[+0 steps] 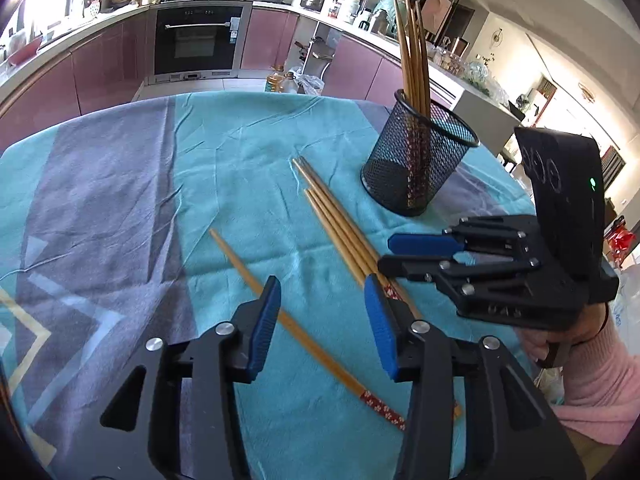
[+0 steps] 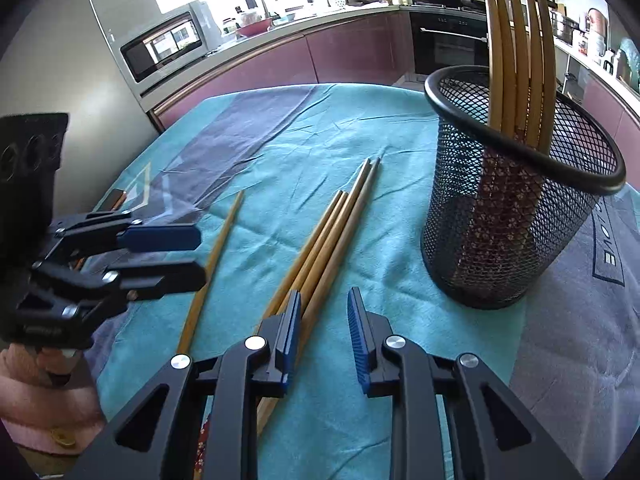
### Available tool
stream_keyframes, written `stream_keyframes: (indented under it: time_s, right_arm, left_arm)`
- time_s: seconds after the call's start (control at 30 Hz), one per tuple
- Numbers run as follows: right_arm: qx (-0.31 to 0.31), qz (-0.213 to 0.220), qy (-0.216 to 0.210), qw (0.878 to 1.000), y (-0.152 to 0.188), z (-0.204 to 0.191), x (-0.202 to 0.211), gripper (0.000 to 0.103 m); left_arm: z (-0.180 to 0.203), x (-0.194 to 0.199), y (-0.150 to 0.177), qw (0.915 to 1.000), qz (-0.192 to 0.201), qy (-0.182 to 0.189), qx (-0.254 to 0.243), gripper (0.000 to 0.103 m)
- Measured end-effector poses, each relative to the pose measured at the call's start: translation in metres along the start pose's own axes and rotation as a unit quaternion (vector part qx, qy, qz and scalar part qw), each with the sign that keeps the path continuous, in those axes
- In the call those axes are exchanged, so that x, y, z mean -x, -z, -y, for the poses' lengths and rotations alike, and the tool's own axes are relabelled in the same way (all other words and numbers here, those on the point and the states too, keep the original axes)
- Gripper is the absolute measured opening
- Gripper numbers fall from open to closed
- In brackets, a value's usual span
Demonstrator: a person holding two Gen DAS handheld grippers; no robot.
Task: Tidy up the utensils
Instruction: 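Grasp a chopstick from the pile with the left gripper while the right gripper grasps another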
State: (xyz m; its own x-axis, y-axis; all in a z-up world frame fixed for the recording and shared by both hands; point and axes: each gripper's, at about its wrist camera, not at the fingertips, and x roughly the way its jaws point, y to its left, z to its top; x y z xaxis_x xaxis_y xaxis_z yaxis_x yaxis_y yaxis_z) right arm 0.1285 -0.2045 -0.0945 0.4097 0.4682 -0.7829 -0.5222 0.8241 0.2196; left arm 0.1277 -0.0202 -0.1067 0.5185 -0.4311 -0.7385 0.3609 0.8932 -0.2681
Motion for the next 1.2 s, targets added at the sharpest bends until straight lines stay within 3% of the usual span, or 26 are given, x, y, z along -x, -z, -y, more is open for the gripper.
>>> stream_keyframes:
  time_s: [0.1, 0.23, 0.4, 0.57, 0.9, 0.97, 1.2]
  right_arm:
    - [-0.002, 0.001, 0.002, 1.0, -0.001, 0.001, -0.001, 0.022]
    - [0.001, -0.003, 0.013, 1.0, -0.002, 0.0, -0.001, 0.022]
    - [0.002, -0.009, 0.023, 1.0, 0.001, 0.002, 0.002, 0.022]
    - [0.009, -0.014, 0.038, 0.999, 0.001, 0.001, 0.005, 0.017]
    - [-0.019, -0.002, 0.051, 0.999, -0.018, 0.007, -0.015, 0.016]
    - [-0.027, 0.001, 0.049, 0.998, -0.018, 0.01, -0.015, 0.01]
    - [-0.048, 0.011, 0.027, 0.998, -0.005, 0.018, 0.002, 0.006]
  left_arm:
    - [0.003, -0.001, 0.006, 0.9995, -0.009, -0.029, -0.009, 0.048]
    - [0.004, -0.007, 0.011, 0.9989, -0.024, -0.037, -0.013, 0.049]
    - [0.005, -0.02, 0.01, 0.9981, -0.033, -0.049, -0.019, 0.038]
    - [0.002, -0.024, 0.003, 0.9975, -0.032, -0.06, -0.019, 0.019]
    - [0.002, -0.033, -0.011, 0.9954, -0.038, -0.083, -0.026, 0.02]
    - [0.004, -0.033, -0.012, 0.9948, -0.035, -0.091, -0.029, 0.017]
    - [0.01, -0.023, -0.006, 0.9953, -0.019, -0.091, -0.026, 0.007]
